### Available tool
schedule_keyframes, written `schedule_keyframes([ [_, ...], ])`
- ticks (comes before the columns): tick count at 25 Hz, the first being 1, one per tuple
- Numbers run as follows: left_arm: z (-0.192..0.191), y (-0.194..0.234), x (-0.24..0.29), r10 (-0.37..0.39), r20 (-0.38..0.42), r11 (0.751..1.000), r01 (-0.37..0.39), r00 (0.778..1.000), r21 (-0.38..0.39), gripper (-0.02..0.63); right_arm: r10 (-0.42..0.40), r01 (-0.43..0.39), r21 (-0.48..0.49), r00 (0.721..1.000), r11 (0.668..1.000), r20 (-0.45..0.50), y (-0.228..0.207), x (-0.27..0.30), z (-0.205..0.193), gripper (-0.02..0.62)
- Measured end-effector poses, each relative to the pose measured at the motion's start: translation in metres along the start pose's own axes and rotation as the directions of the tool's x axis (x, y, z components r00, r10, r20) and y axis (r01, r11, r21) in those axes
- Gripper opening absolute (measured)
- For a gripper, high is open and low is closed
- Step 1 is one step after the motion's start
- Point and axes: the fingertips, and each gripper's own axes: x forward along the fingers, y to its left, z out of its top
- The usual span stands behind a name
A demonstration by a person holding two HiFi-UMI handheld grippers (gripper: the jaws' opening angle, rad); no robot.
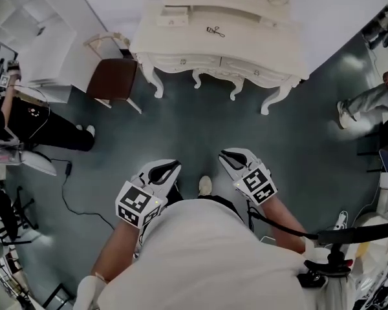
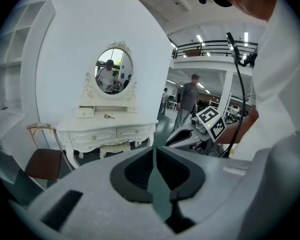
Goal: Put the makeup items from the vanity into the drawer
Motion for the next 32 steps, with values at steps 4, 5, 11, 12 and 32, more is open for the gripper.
schedule_keyframes([
  [4,0.012,0.028,0.017,-0.001,0.015,1.000,0.001,1.000,-0.015,0.028,-0.009,0.009,0.005,1.000,1.000,0.010,-0.032,0.022,0.015,0.045],
  [5,0.016,0.039,0.020,-0.006,0.020,1.000,0.007,1.000,-0.014,0.026,-0.015,0.014,0.005,1.000,1.000,0.012,-0.039,0.030,0.021,0.046],
  [11,0.046,0.128,0.044,-0.063,0.036,0.998,0.063,0.997,-0.003,0.003,-0.080,0.080,0.025,0.997,0.996,-0.011,-0.089,0.081,0.067,0.046],
  [12,0.055,0.145,0.046,-0.072,0.035,0.997,0.071,0.997,0.006,0.003,-0.094,0.095,0.029,0.995,0.995,-0.013,-0.098,0.090,0.078,0.045],
  [32,0.151,0.374,0.096,-0.174,0.010,0.985,0.174,0.985,0.023,0.003,-0.290,0.292,0.006,0.953,0.957,-0.088,-0.311,0.246,0.189,0.044],
])
